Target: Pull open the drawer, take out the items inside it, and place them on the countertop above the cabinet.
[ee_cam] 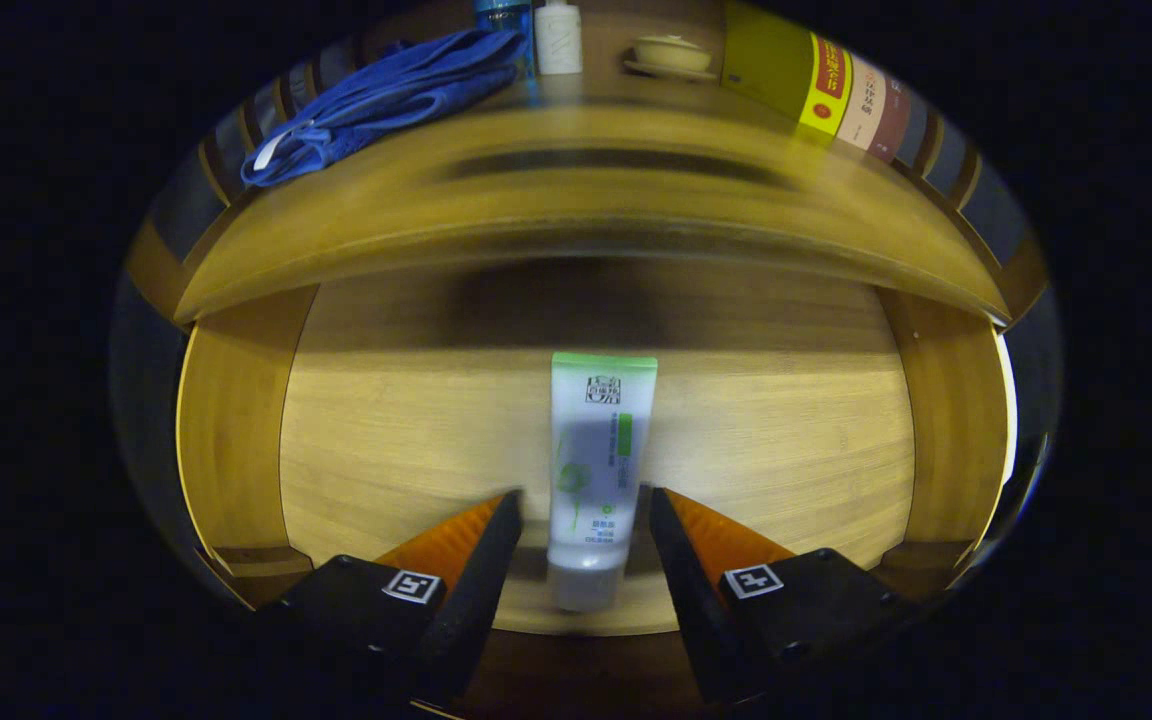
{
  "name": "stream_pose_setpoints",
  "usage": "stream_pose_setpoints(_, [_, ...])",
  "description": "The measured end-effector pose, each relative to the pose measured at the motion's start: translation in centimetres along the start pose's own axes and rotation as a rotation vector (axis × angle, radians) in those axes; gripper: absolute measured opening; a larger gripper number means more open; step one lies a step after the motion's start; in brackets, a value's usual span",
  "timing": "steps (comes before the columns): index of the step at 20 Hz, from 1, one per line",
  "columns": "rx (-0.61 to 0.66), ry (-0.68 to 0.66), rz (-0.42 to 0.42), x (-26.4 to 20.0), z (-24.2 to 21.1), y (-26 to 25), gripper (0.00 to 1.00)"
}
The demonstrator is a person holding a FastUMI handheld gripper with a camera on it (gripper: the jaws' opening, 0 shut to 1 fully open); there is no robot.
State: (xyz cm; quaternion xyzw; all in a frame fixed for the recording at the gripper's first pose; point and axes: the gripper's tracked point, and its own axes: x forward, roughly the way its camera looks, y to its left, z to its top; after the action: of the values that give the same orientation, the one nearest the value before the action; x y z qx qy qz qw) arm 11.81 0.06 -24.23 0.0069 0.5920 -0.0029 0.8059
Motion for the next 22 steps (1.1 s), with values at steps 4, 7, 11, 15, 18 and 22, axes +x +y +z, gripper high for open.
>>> stream_pose_setpoints(4, [0.011,0.005,0.0,-1.0,1.2,-0.4,0.68])
stream_pose_setpoints(7, [-0.005,-0.045,0.005,-2.9,3.5,-0.3,0.56])
stream_pose_setpoints(11, [0.039,-0.137,0.082,-7.9,7.8,1.0,0.52])
stream_pose_setpoints(15, [0.06,-0.205,0.156,-9.6,10.6,1.8,0.51])
stream_pose_setpoints(18, [0.093,-0.26,0.213,-13.4,12.3,2.2,0.51])
stream_pose_setpoints(22, [0.065,-0.337,0.223,-14.3,13.6,2.2,0.51])
